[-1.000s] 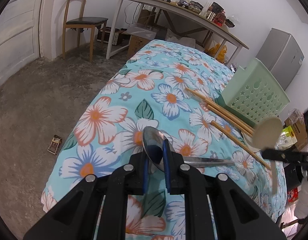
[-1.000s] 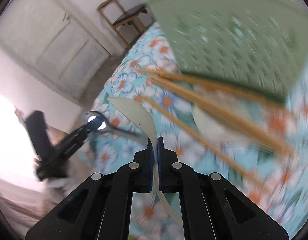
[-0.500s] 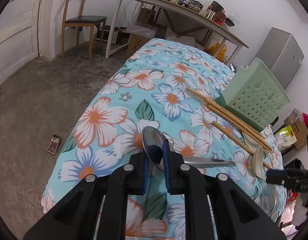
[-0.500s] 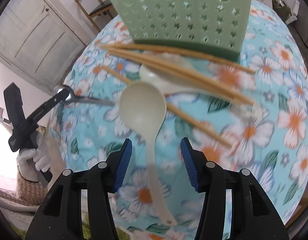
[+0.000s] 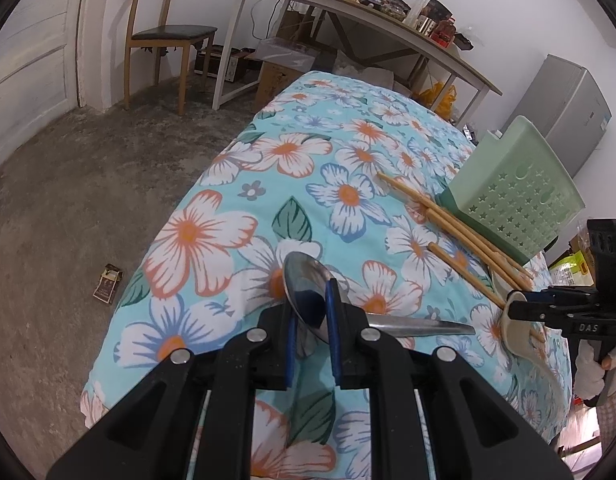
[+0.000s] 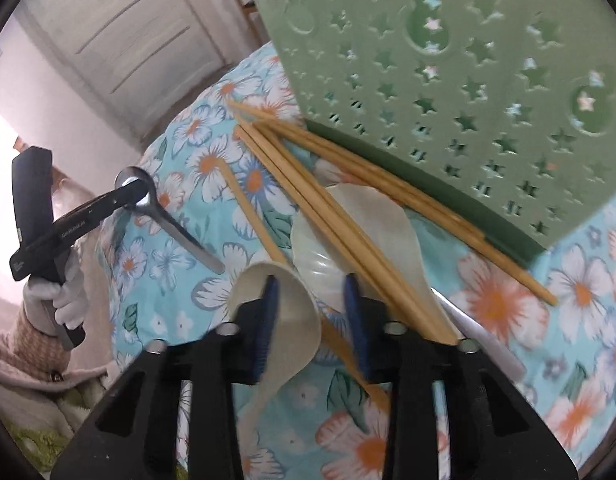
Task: Organize utensils
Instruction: 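Close the right tool on the white ladle and lift it, then carry the white ladle into the green basket with the right tool while the left tool carries the spoon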
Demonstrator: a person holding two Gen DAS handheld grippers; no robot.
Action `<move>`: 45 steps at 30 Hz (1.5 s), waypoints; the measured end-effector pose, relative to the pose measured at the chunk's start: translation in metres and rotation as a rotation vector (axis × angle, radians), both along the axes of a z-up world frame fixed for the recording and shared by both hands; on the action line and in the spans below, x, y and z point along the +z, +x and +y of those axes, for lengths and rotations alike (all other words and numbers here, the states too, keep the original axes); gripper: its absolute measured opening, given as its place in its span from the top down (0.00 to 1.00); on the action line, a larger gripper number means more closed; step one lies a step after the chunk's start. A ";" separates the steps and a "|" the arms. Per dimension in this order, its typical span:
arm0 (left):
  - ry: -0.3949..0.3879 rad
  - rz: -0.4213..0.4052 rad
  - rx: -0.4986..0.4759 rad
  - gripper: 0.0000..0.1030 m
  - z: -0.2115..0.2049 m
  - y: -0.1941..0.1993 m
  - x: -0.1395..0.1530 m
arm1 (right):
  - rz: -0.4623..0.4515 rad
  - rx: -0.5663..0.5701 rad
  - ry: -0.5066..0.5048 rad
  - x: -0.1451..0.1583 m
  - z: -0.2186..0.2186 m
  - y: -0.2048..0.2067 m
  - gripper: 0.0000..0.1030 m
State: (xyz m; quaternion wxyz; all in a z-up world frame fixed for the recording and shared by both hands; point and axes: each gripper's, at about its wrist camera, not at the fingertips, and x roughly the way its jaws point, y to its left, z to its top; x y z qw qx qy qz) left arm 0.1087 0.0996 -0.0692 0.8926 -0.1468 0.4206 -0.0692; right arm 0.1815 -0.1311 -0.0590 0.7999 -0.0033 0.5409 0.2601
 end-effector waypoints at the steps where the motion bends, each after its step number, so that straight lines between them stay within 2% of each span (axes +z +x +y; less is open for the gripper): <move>1: 0.001 0.000 0.003 0.88 0.001 0.000 0.000 | 0.003 0.013 0.012 0.000 0.000 0.000 0.90; 4: 0.008 -0.001 0.010 0.88 -0.001 0.000 0.002 | -0.025 0.030 0.013 0.004 0.001 -0.005 0.97; 8: 0.024 -0.009 0.016 0.88 -0.003 -0.001 0.005 | -0.063 0.028 0.034 0.011 -0.003 -0.016 0.97; 13: 0.046 -0.065 0.026 0.91 -0.004 -0.006 0.022 | -0.137 -0.083 0.080 0.029 -0.020 -0.031 0.97; 20: 0.110 -0.199 0.020 0.96 -0.010 -0.018 0.070 | -0.298 -0.313 0.153 0.056 -0.043 -0.068 0.97; 24: 0.167 -0.285 0.003 0.97 -0.019 -0.025 0.105 | -0.366 -0.379 0.182 0.069 -0.046 -0.080 0.97; 29: 0.186 -0.390 -0.007 0.97 -0.029 -0.039 0.141 | -0.429 -0.409 0.190 0.086 -0.047 -0.087 0.97; 35: 0.206 -0.477 -0.029 0.97 -0.039 -0.047 0.177 | -0.488 -0.427 0.215 0.105 -0.057 -0.093 0.97; 45: 0.284 -0.656 -0.056 0.97 -0.063 -0.034 0.243 | -0.622 -0.439 0.232 0.145 -0.080 -0.096 0.97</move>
